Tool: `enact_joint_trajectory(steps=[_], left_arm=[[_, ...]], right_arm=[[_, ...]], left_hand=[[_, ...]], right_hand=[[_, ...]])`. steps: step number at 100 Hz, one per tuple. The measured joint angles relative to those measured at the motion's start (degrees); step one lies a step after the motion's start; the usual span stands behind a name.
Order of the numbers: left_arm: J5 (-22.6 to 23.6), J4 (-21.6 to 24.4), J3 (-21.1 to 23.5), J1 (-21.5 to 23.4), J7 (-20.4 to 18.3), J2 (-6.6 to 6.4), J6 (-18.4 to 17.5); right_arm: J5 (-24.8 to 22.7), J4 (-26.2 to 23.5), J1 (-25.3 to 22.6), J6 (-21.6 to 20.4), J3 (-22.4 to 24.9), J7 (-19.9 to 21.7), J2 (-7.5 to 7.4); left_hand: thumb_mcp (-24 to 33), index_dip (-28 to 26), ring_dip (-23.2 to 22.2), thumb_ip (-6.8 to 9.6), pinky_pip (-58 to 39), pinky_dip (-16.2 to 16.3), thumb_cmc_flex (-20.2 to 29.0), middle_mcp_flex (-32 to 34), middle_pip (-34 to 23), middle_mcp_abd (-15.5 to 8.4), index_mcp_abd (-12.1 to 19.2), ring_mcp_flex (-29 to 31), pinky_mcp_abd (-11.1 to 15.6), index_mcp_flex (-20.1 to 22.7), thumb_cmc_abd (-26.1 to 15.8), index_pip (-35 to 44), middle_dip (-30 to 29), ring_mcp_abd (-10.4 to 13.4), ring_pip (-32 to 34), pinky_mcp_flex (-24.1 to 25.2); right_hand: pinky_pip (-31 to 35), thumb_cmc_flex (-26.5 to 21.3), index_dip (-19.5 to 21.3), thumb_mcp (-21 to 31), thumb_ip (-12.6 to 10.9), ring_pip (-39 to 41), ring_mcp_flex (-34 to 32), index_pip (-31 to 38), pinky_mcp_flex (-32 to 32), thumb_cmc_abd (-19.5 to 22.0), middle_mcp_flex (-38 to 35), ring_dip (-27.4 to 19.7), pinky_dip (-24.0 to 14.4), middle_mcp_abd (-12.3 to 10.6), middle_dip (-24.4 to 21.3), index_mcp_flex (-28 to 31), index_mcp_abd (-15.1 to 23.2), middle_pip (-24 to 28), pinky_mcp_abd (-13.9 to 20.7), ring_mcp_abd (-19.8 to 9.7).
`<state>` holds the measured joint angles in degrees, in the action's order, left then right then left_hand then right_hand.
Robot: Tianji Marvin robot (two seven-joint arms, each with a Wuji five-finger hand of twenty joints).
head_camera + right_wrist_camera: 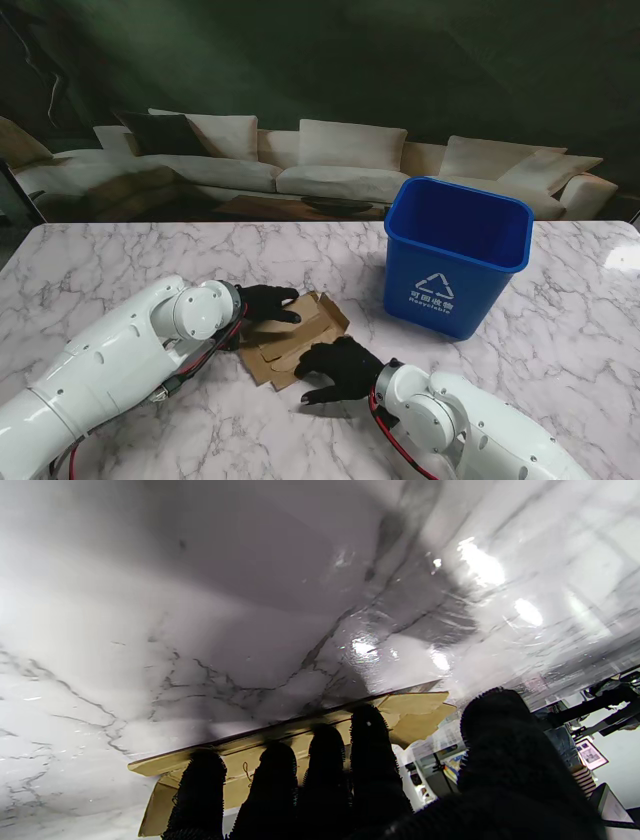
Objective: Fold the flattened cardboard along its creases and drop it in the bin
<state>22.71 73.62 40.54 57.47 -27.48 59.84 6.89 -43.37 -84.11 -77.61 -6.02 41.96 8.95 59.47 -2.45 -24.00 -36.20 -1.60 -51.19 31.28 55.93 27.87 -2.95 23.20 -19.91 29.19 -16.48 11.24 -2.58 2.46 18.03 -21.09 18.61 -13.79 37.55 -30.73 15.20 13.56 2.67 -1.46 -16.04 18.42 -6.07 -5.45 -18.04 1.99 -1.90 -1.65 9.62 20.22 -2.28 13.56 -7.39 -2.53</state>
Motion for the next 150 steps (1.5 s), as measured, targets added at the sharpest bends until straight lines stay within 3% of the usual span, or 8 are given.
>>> enact_joint_trajectory(steps=[21,41,58,85,102,124,136,150], left_arm=[[-2.4,-0.1,1.8,0.8,-0.2,-0.03,0.6],[-3.6,0.9,5.3,3.7,2.2,0.32,0.6],[-6.3,1.4,6.8,4.7,3.8,0.71,1.9],[-13.1,1.7,9.4,6.3,5.4,1.81,4.4],[-19.4,1.7,10.3,6.0,3.5,1.86,6.5],[-18.8,0.8,8.7,4.3,1.7,1.80,6.9],[-15.2,-0.1,5.8,2.4,0.7,1.59,5.6],[-13.6,-1.1,4.4,1.5,0.4,1.59,4.3]], right_arm=[[0.2,1.0,1.5,0.9,-1.4,-0.3,0.04],[0.4,2.0,2.5,0.9,-2.3,-0.9,0.23],[0.4,2.4,2.9,0.9,-2.7,-1.2,0.30],[0.1,2.5,3.0,1.1,-2.9,-1.3,0.36],[0.2,2.6,3.2,1.3,-3.1,-1.4,0.31],[0.3,2.8,3.4,1.3,-3.4,-1.6,0.31],[0.3,2.8,3.4,1.3,-3.5,-1.7,0.35],[0.4,2.9,3.5,1.3,-3.5,-1.8,0.39]], left_hand=[[0.4,0.0,-0.6,0.92,-0.1,0.4,2.3,-2.3,-0.3,0.0,0.0,0.1,-1.6,0.0,2.1,0.0,0.1,-1.5,0.0,0.0],[0.9,0.0,-0.6,1.08,-0.1,0.8,3.8,-5.2,0.4,0.1,0.0,0.2,-2.3,0.0,5.0,0.0,-0.9,-2.0,0.0,0.0],[0.7,0.0,-0.6,1.57,-0.1,0.9,5.4,-5.2,0.4,0.2,-3.0,0.9,-2.4,0.0,6.3,0.0,-1.6,-2.1,0.0,0.1],[0.9,0.0,0.7,1.58,1.3,0.8,5.9,2.5,-1.9,-0.6,-5.1,1.7,-3.1,0.0,6.3,0.1,2.7,-3.0,-0.1,0.4],[0.5,0.0,6.9,1.58,5.2,-4.3,3.6,2.8,-1.2,0.2,-6.3,1.7,-3.8,0.0,6.3,0.1,1.9,-4.4,-4.4,0.5],[0.9,0.0,9.2,1.58,5.1,-5.2,3.1,5.0,0.4,0.3,-7.7,3.7,-3.8,2.5,9.9,2.4,-1.9,-3.9,-4.8,-1.0],[1.7,-0.5,9.2,2.23,3.7,-5.4,8.9,5.7,0.2,0.3,-7.7,6.7,-1.8,5.0,12.5,3.1,-1.6,-1.4,-4.8,-4.4],[1.7,-0.5,9.2,2.87,3.1,-5.9,10.4,5.5,-1.2,0.3,-7.7,8.0,-0.7,5.1,13.6,2.2,-2.3,-0.1,-4.8,-6.1]], right_hand=[[-0.6,0.0,-0.4,0.0,0.0,0.0,0.1,0.0,0.0,0.0,0.1,0.0,0.1,-3.3,0.0,-0.7,2.3,0.0,2.7,-2.2],[-1.4,0.0,-0.8,0.0,0.0,0.0,0.6,-0.2,0.0,0.0,0.8,0.0,0.6,-4.0,0.0,-1.6,2.5,0.0,3.4,-2.7],[-1.8,0.0,-1.4,0.0,0.0,-0.4,0.9,-1.0,0.0,0.0,0.8,-0.5,0.7,-4.4,-0.8,-2.2,2.5,-1.5,4.0,-3.1],[-1.9,0.0,-2.1,-0.2,0.0,-0.8,0.9,-2.3,0.0,0.0,0.8,-0.6,0.7,-4.4,-1.5,-2.2,2.5,-2.4,4.2,-3.1],[-1.9,0.0,-2.1,-0.7,0.0,-0.8,0.9,-2.3,0.0,0.0,0.8,-0.6,0.7,-4.6,-1.5,-2.3,2.5,-2.4,4.2,-3.4],[-1.9,0.0,-2.1,-0.7,0.0,-0.8,0.9,-2.3,0.0,0.0,0.8,-0.6,0.7,-4.8,-1.5,-2.3,2.6,-2.4,4.2,-3.4],[-2.1,0.0,-2.1,-0.7,0.0,-0.8,0.9,-2.3,0.0,0.0,0.8,-0.6,1.0,-5.1,-1.5,-2.3,2.6,-2.4,4.2,-3.5],[-2.1,0.0,-2.1,-0.7,0.0,-0.8,0.9,-2.3,0.0,0.0,0.8,-0.6,1.1,-5.2,-1.5,-2.3,2.7,-2.4,4.3,-3.5]])
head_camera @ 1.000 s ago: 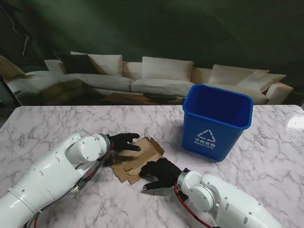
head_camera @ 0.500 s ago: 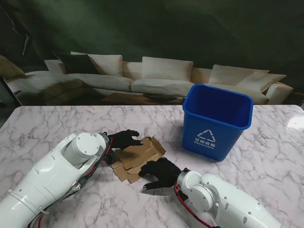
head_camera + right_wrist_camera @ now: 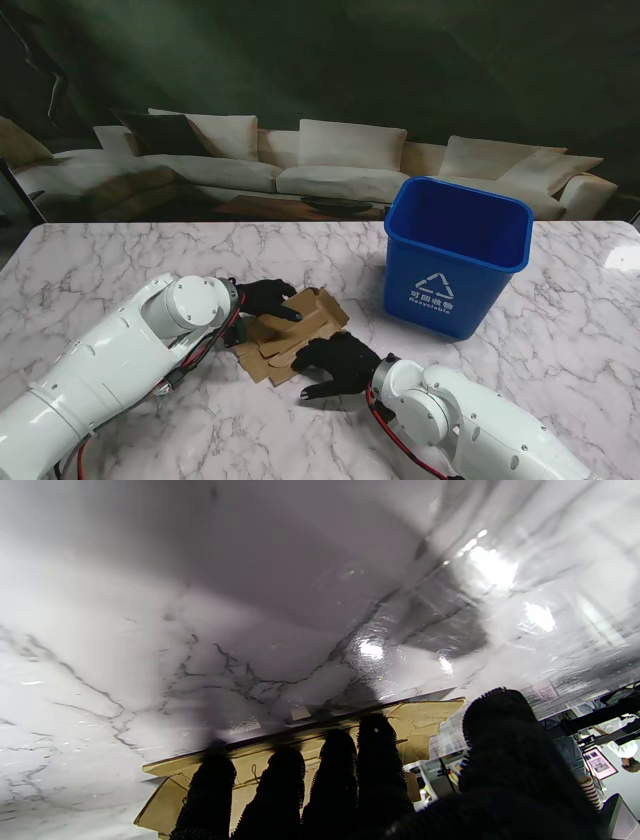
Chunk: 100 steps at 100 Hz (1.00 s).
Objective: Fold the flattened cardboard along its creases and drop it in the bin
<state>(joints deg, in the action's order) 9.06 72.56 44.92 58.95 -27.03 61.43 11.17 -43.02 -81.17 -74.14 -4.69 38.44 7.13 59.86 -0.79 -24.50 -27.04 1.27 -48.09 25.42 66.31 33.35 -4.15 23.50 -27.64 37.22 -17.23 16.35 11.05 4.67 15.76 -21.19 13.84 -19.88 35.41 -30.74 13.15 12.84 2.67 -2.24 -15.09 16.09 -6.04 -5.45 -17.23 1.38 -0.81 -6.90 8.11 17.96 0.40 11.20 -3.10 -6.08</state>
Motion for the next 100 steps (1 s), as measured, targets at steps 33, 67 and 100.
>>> enact_joint_trajectory(steps=[33,67,100], left_arm=[[4.8,-0.7,-3.9,-2.3,0.7,-0.20,-0.1],[6.5,0.2,-6.4,-3.0,2.3,0.01,5.3],[8.4,2.6,-2.6,-0.3,3.1,0.17,5.1]], right_arm=[[0.2,0.4,0.2,0.0,-0.2,-0.4,0.12],[0.1,1.0,0.1,-0.1,-0.3,-1.5,0.36],[-1.6,1.0,-1.3,-0.4,1.3,-2.3,0.81]], left_hand=[[8.3,-1.6,-4.6,0.63,-6.0,-1.4,4.3,5.6,-8.2,-3.8,1.7,8.5,4.1,5.2,2.3,2.0,4.0,5.6,3.0,-8.6],[8.3,-3.7,-5.8,0.37,-9.6,-0.6,4.3,12.4,-6.3,-7.1,5.9,14.1,6.1,7.4,4.8,6.3,7.5,8.6,6.1,-13.0],[19.3,-11.3,-5.2,-1.40,-14.7,0.7,4.3,19.3,-6.4,-9.3,8.2,17.0,5.7,12.2,4.9,10.1,13.1,9.0,10.6,-14.9]], right_hand=[[-1.1,0.0,0.0,0.0,0.0,0.0,0.0,0.0,0.0,0.0,0.0,0.0,0.5,-0.8,0.0,0.0,0.4,0.0,0.6,-0.5],[-1.6,0.0,0.2,0.0,0.0,0.0,0.0,0.1,0.0,0.0,0.5,0.0,1.1,-1.9,0.5,-0.1,1.3,1.3,1.3,-1.4],[-1.8,0.0,0.1,0.0,0.0,0.0,0.4,0.1,-0.1,0.0,1.8,0.0,1.2,-3.5,0.9,-1.2,1.6,2.3,2.0,-2.7]])
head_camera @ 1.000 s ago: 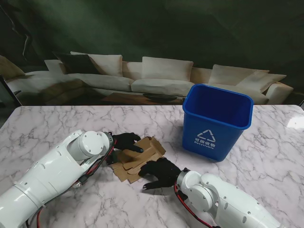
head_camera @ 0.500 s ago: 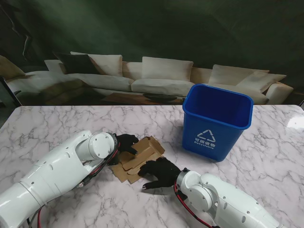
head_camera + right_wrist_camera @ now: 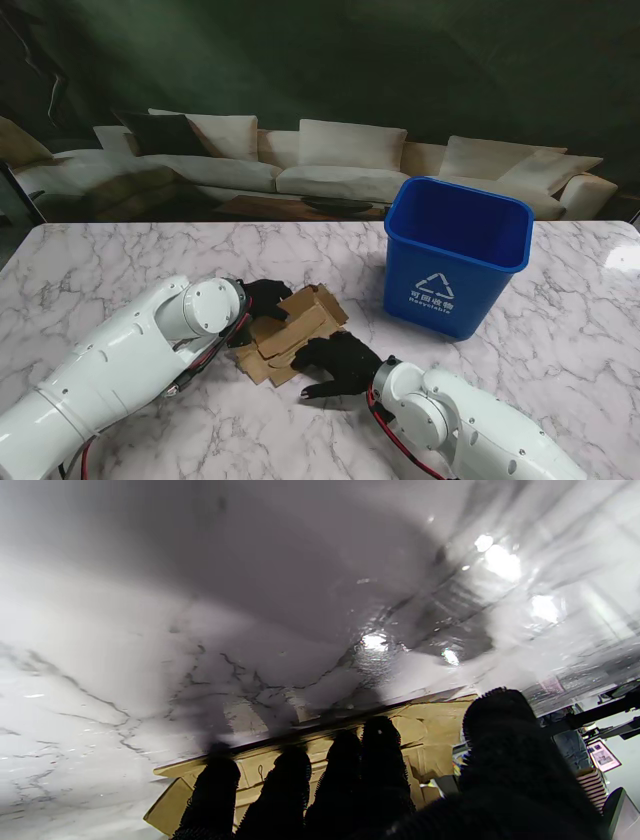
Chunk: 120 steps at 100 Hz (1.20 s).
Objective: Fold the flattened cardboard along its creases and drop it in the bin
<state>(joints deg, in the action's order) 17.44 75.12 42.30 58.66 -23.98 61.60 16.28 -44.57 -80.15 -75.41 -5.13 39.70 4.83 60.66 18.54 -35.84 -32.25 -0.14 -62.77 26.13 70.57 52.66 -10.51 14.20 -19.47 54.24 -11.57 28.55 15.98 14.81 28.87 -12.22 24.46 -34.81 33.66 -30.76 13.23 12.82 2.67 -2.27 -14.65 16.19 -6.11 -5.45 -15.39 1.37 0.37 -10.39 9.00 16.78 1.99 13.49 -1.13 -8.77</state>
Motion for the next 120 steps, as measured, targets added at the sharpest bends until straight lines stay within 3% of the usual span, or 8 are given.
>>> enact_joint_trajectory(steps=[14,21,25,40,75,93,106,120], left_arm=[[2.2,3.1,3.5,3.3,0.8,0.08,-0.9],[3.4,3.8,4.4,4.2,1.4,0.14,-1.3],[3.9,4.0,5.3,5.0,1.9,0.25,-1.4],[4.7,4.8,7.8,7.0,3.7,0.45,-1.7],[7.3,7.9,14.3,11.3,7.0,0.70,-3.9],[7.7,11.8,19.7,14.9,9.7,0.83,-7.1],[7.5,15.2,23.0,18.0,13.4,1.03,-11.2],[7.8,18.3,25.7,21.0,16.8,1.39,-14.8]], right_arm=[[-3.0,-1.5,-4.0,-0.9,4.5,-0.2,0.47],[-3.6,-2.7,-6.0,-1.4,6.5,-0.6,0.31],[-3.7,-3.3,-7.3,-1.8,7.8,-1.1,0.17],[-3.9,-4.8,-10.0,-3.1,10.7,-2.4,-0.14],[-2.5,-12.8,-16.0,-3.6,15.7,-3.5,0.07],[-0.5,-13.9,-16.8,-2.6,16.3,-2.8,0.12],[0.5,-14.2,-16.8,2.2,15.8,-1.9,0.17],[1.6,-16.1,-17.1,10.3,15.3,1.9,0.16]], left_hand=[[0.0,-0.4,-0.8,-1.05,-0.1,0.8,0.0,2.2,-0.7,-3.9,3.7,1.8,1.3,1.1,0.8,0.9,2.7,2.6,2.6,-0.6],[0.0,-0.2,-1.0,-1.16,-0.1,0.8,-0.1,3.1,-0.8,-4.5,4.3,2.6,1.4,2.4,2.1,1.4,3.6,2.8,3.2,-0.8],[0.0,-0.1,-1.0,-1.54,-0.2,0.9,-0.2,3.2,-1.4,-4.5,4.3,2.7,1.4,3.1,2.4,2.1,4.0,2.9,3.4,-0.8],[0.0,-0.1,-1.0,-1.58,-0.2,0.9,-0.2,3.9,-2.2,-5.2,6.5,2.8,1.4,5.3,2.4,4.0,5.4,2.9,3.5,-0.9],[0.0,-0.1,-1.0,-1.61,-0.2,1.5,-0.2,4.0,-2.2,-5.8,7.3,2.8,1.4,6.0,2.4,5.1,6.1,2.9,3.5,-0.9],[0.0,-4.0,-1.0,-1.66,-0.2,1.6,-0.2,4.0,-3.0,-5.2,7.9,2.7,0.7,6.0,2.4,8.1,7.6,2.5,3.5,0.0],[0.0,-8.6,-2.2,-1.68,-0.2,2.2,-0.2,4.0,-3.7,-5.2,8.4,2.0,0.6,5.9,2.4,12.0,9.7,1.8,3.7,0.8],[0.0,-9.6,-2.9,-1.69,-0.2,2.3,-0.2,4.0,-3.8,-5.2,8.5,1.7,0.6,5.9,2.4,13.5,10.7,1.8,3.8,1.0]], right_hand=[[0.6,0.0,-0.1,0.0,0.0,0.0,0.1,0.7,0.7,0.0,0.0,0.0,0.0,0.3,0.3,0.1,-1.3,0.4,-0.8,2.0],[2.8,0.0,-0.1,0.0,0.0,0.3,-1.0,2.1,1.6,0.0,-0.1,0.4,-0.2,5.5,0.8,0.4,-4.2,1.4,-2.2,6.6],[5.2,0.0,0.1,0.0,0.0,0.3,-1.0,3.3,2.5,0.0,-0.9,0.5,-1.1,11.5,1.4,1.1,-5.2,2.1,-4.3,8.3],[9.4,0.0,1.5,0.0,0.0,0.3,-1.1,5.1,4.0,0.0,-0.9,0.6,-3.3,16.3,2.3,2.5,-5.7,4.1,-9.7,9.5],[12.4,-0.1,2.7,0.0,0.0,2.7,-4.1,5.3,5.2,0.0,-5.0,1.4,-5.6,19.6,4.9,3.2,-8.6,10.4,-11.7,14.5],[14.9,1.5,7.2,-0.2,0.0,6.2,-7.0,9.5,7.2,0.6,-9.1,4.3,-7.8,20.4,6.4,10.4,-9.8,13.9,-11.7,15.7],[14.9,4.4,9.3,-1.1,0.0,6.7,-6.7,9.6,6.1,2.0,-8.9,4.4,-8.2,21.5,5.7,11.0,-10.6,12.7,-11.7,16.4],[10.7,7.9,7.7,-2.2,-0.1,4.6,-1.8,-3.2,2.6,4.8,-3.7,3.3,-6.6,22.3,3.3,6.1,-12.9,6.7,-10.9,16.8]])
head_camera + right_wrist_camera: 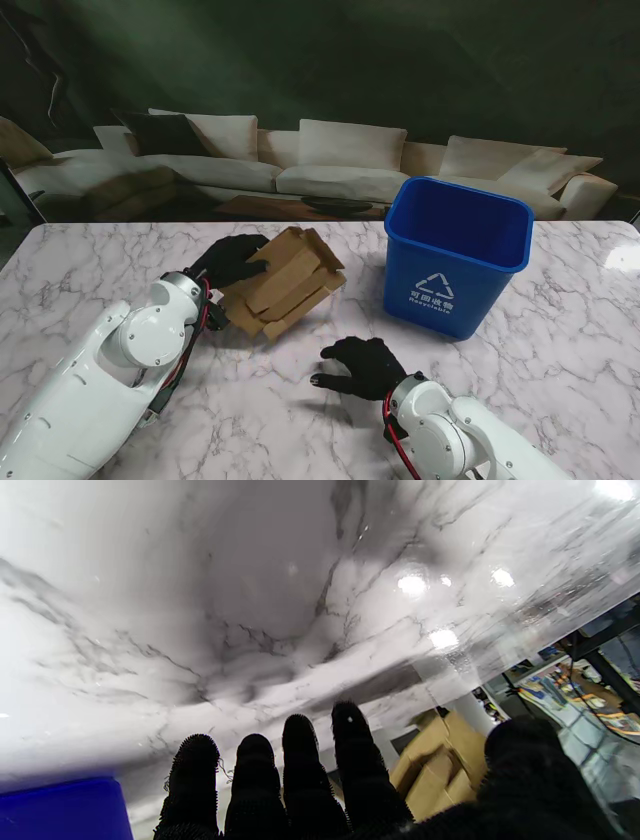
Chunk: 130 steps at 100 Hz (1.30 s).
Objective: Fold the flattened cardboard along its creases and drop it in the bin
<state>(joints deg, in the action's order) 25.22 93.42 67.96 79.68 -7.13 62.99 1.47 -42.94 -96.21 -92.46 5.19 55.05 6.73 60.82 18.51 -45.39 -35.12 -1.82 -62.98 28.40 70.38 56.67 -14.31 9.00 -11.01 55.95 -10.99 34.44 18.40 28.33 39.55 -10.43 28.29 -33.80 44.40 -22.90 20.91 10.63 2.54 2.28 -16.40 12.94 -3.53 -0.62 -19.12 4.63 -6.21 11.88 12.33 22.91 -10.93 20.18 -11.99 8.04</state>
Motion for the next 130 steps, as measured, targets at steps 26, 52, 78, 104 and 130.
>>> enact_joint_trajectory(steps=[26,52,78,104,130], left_arm=[[-2.8,2.0,2.4,3.6,3.5,0.69,-5.3],[-5.1,2.4,2.1,4.7,3.6,0.72,-6.1],[-5.4,2.2,1.5,4.5,2.8,0.72,-6.2],[-6.8,1.6,1.1,4.0,2.0,0.71,-6.9],[-7.9,1.1,0.7,3.6,1.7,0.71,-7.1]], right_arm=[[11.5,-0.3,0.3,4.6,-0.6,-2.2,1.29],[14.3,2.5,4.0,8.4,-3.1,-5.9,3.25],[15.3,7.1,7.9,8.2,-4.8,-9.5,4.76],[16.9,9.0,9.2,3.9,-5.0,-13.8,6.00],[19.2,9.8,9.3,0.1,-4.7,-17.5,7.05]], left_hand=[[0.0,-0.1,-0.2,-0.01,0.0,0.0,0.0,0.0,0.0,0.0,0.0,-0.1,0.0,0.0,0.0,0.9,0.2,-0.1,0.5,0.1],[0.0,-0.1,-0.2,-0.01,0.0,0.0,0.0,0.0,0.0,0.0,0.0,-0.1,0.0,0.0,0.0,1.3,0.2,-0.1,0.5,0.1],[0.0,-0.1,-0.2,-0.02,0.0,0.0,0.0,0.0,0.0,0.0,0.0,-0.1,0.0,0.0,0.0,1.5,0.2,-0.1,0.5,0.1],[0.0,-0.1,-0.2,-0.02,0.0,0.1,0.0,0.0,0.0,0.0,0.0,-0.1,0.0,0.0,0.0,1.6,0.2,-0.1,0.5,0.1],[0.0,-0.1,-0.2,-0.53,0.0,0.1,0.0,0.0,0.0,0.0,0.0,-0.3,0.0,0.0,0.0,1.7,0.2,-0.1,0.5,0.2]], right_hand=[[-2.5,13.2,1.5,9.0,1.0,-1.4,1.4,-13.1,-1.5,-5.3,4.6,-1.1,3.9,0.7,-2.2,-12.1,-1.6,-4.6,0.5,-0.9],[-3.0,15.7,-15.2,16.3,1.8,-1.4,1.4,-15.3,-1.5,-11.8,7.3,-1.1,4.5,0.8,-3.4,-12.0,-2.7,-7.0,0.5,-1.0],[-3.3,17.1,-20.4,17.8,2.3,-1.8,2.0,-15.3,-1.5,-11.7,8.0,-1.1,4.8,0.8,-3.4,-12.0,-2.7,-7.0,0.5,-1.0],[-4.3,18.1,-20.8,17.8,2.3,-1.8,2.8,-15.1,-1.5,-11.8,8.9,-1.2,5.5,0.9,-8.0,-12.0,-2.2,-16.3,0.4,-1.0],[-4.4,18.1,10.0,17.7,2.4,-1.8,2.8,-11.1,-1.5,-12.6,9.3,-1.2,5.7,-1.1,-8.4,-14.2,-1.3,-18.2,-0.2,-1.0]])
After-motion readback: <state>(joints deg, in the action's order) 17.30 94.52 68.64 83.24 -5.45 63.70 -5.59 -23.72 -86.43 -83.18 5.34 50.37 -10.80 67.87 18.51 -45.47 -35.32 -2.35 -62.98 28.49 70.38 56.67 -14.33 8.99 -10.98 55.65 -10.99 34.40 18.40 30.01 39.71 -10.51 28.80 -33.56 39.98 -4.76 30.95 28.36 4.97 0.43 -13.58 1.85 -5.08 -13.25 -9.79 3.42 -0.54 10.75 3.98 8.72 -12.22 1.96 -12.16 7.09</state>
